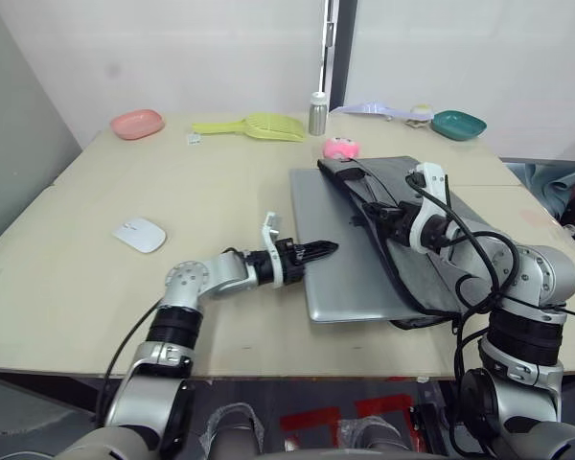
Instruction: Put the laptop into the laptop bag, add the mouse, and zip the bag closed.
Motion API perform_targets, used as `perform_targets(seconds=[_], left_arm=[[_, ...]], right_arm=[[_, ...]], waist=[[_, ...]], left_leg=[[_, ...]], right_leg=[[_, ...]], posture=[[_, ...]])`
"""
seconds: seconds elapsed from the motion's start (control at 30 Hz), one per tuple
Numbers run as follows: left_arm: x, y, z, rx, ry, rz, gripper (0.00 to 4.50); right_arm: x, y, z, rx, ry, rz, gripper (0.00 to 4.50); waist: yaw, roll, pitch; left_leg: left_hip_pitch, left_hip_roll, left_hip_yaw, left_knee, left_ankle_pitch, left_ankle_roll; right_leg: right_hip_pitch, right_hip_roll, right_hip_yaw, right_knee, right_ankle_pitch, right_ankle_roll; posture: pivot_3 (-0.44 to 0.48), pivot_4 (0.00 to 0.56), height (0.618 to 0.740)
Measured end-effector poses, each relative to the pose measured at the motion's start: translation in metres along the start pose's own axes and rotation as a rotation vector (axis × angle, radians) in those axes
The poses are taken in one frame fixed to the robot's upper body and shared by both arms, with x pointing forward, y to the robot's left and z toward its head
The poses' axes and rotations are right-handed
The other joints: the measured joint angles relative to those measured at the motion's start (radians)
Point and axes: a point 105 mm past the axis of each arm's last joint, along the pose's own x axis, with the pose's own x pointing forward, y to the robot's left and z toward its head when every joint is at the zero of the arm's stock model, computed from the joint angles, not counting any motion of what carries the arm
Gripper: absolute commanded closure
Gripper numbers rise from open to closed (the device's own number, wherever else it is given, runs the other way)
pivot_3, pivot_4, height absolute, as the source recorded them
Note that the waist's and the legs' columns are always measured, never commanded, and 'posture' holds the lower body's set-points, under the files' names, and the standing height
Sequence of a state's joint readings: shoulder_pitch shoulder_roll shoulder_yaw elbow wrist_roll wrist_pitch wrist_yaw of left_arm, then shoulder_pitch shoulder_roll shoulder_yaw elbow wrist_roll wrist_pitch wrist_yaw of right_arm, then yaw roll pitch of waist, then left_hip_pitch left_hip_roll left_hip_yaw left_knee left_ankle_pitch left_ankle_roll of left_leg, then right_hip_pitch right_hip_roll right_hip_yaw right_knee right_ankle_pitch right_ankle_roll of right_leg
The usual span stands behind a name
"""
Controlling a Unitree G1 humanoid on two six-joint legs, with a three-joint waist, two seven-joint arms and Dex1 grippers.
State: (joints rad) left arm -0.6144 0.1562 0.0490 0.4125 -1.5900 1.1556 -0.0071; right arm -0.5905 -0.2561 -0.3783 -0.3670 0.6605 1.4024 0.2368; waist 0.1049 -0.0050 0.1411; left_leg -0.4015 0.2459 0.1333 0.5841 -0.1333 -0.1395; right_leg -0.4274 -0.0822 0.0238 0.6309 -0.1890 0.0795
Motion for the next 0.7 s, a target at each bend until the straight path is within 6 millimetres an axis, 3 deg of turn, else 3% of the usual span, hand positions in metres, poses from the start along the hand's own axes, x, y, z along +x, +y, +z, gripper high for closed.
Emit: perform_targets(seconds=[0.43, 0.7], left_arm=[[0.023, -0.005, 0.008, 0.074, 0.077, 0.015, 4.15], [0.065, -0.015, -0.001, 0.081, 0.042, -0.024, 4.15]], right_arm=[[-0.003, 0.001, 0.004, 0.021, -0.030, -0.019, 4.48], [0.005, 0.018, 0.013, 0.105, -0.084, 0.031, 4.48]], waist=[[0.004, 0.001, 0.000], [0.008, 0.002, 0.001]], left_leg=[[-0.001, -0.001, 0.000, 0.000, 0.000, 0.000], [-0.001, -0.002, 0.000, -0.001, 0.000, 0.001]], right_leg=[[0.000, -0.001, 0.000, -0.001, 0.000, 0.000], [0.000, -0.003, -0.001, -0.001, 0.001, 0.000]], posture=[[0.000, 0.150, 0.740], [0.000, 0.150, 0.740]])
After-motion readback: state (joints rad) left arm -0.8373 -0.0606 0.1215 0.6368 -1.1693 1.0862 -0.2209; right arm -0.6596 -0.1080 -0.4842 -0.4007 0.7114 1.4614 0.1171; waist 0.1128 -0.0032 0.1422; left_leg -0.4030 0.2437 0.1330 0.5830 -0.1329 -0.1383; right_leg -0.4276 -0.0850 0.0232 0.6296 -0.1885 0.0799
